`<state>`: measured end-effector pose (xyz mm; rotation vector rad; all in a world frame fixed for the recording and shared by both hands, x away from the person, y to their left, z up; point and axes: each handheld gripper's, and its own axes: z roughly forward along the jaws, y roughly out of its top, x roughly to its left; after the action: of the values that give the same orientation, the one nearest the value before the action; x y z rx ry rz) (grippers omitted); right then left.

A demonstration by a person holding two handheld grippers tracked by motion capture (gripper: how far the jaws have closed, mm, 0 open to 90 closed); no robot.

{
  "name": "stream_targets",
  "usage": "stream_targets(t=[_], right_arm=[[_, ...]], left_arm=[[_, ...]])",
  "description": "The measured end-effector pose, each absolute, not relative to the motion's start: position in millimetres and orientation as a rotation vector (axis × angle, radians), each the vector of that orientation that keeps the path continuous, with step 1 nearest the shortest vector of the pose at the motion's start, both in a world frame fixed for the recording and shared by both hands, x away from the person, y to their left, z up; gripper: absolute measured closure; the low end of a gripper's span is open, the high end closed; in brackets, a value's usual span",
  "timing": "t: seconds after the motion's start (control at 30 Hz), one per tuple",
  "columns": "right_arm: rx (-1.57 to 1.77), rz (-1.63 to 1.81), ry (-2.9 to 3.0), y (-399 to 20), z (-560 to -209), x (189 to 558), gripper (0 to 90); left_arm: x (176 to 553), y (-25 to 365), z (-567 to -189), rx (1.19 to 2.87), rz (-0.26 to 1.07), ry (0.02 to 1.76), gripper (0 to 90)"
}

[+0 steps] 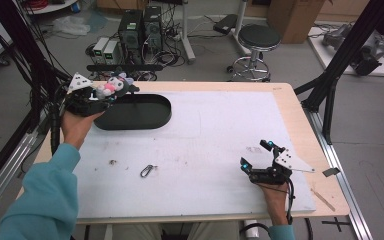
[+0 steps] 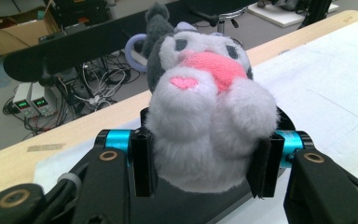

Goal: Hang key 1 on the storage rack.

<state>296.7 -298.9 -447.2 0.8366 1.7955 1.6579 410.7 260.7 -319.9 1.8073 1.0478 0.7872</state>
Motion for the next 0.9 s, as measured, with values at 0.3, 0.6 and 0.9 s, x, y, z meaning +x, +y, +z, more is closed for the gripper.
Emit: stream_targets(t=[0.3,0.6,0.9], right_arm=[[0.836,1.655,1.797,-299,-449,298,0.6],[0.837,1.653,1.806,-297,-452,299,0.6],[0.837,1.653,1.802,-297,-454,299,0.6]], left_arm=[[418,263,-329,1.824,0.772,1.075,53.6],[428,262,-339,1.85,0.758,1.09,53.6],[440,261,-352,1.857,0.729,1.115,53.2]])
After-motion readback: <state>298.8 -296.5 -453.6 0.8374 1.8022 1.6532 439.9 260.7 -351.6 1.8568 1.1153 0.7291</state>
